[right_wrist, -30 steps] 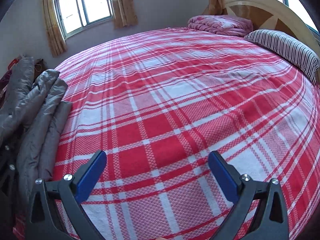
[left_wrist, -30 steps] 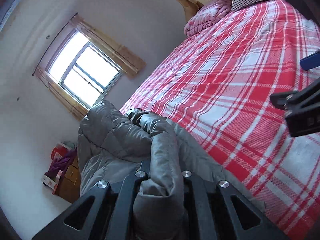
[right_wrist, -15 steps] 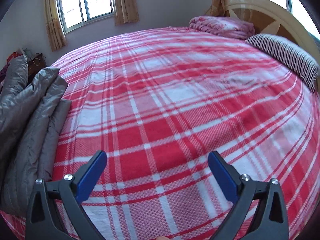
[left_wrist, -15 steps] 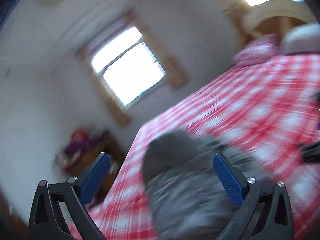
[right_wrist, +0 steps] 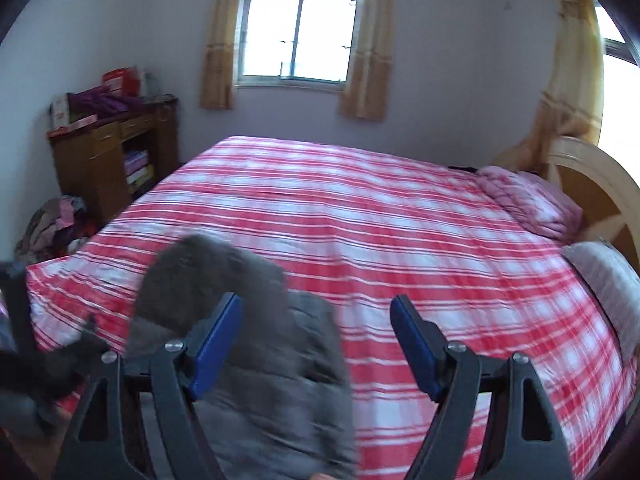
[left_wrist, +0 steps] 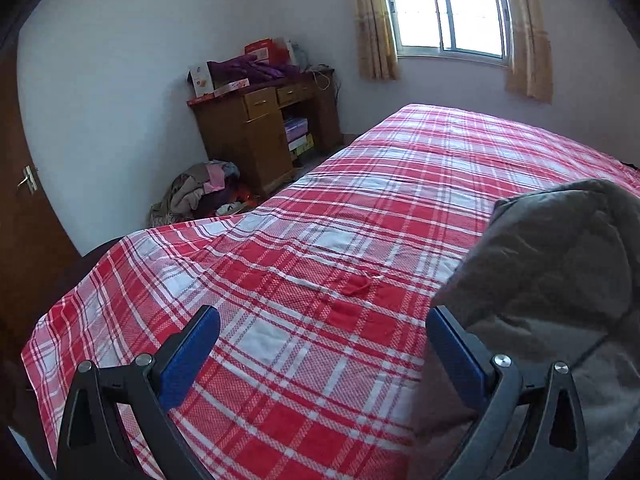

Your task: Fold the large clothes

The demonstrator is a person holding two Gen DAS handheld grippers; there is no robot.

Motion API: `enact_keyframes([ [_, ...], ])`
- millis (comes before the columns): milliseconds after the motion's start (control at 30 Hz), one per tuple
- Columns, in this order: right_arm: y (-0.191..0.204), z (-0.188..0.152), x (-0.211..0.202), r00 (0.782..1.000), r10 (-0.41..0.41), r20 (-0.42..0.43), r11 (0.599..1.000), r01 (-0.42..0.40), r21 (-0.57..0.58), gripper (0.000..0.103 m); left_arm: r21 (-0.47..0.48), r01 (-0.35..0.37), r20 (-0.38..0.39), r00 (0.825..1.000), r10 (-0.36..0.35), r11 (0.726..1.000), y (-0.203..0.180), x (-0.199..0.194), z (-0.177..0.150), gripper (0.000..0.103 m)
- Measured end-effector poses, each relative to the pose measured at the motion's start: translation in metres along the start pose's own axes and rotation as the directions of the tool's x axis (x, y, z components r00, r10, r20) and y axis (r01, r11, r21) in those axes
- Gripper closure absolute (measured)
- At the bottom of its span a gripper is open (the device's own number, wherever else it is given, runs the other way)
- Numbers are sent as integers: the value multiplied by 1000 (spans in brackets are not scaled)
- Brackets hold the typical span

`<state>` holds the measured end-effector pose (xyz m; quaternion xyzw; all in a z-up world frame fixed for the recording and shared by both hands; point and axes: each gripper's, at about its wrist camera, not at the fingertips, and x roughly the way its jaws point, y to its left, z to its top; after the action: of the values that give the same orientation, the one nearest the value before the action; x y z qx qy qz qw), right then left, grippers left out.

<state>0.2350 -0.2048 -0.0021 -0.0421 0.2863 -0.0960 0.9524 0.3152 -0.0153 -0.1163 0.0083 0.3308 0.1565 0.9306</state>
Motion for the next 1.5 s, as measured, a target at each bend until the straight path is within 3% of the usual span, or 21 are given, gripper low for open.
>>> enact_keyframes([
  [133,51,6,41,1000,18,6,999,-18,-48,40,-28,37,-15,999,-37,999,-5,17,6,1],
  [233,53,-13,76,999,-26,-47,997,22,-71,46,-17,80,-5,997,-80,997,-17,14,11,1],
  [333,33,-45,97,993,-91,-80,993,85,-85,47,45,115,27,993,-116,992,-47,3,10,1],
  [500,-20,-78,103,984,-127,-122,992,127,-6,47,181,135,93,984,-153,974,-101,-25,2,1],
  [600,-47,-92,108,982,-119,-146,990,129,60,47,302,107,133,979,-153,947,-140,-40,-9,1],
  [733,-68,-107,116,985,-74,-156,985,97,144,47,415,19,156,984,-91,910,-176,-31,-30,1],
  [900,-74,-116,124,989,-31,-146,978,61,200,47,402,17,135,988,-78,915,-184,-15,-38,1],
  [1500,-68,-130,145,981,10,-191,978,31,208,43,362,49,94,992,-88,931,-184,10,-50,1],
])
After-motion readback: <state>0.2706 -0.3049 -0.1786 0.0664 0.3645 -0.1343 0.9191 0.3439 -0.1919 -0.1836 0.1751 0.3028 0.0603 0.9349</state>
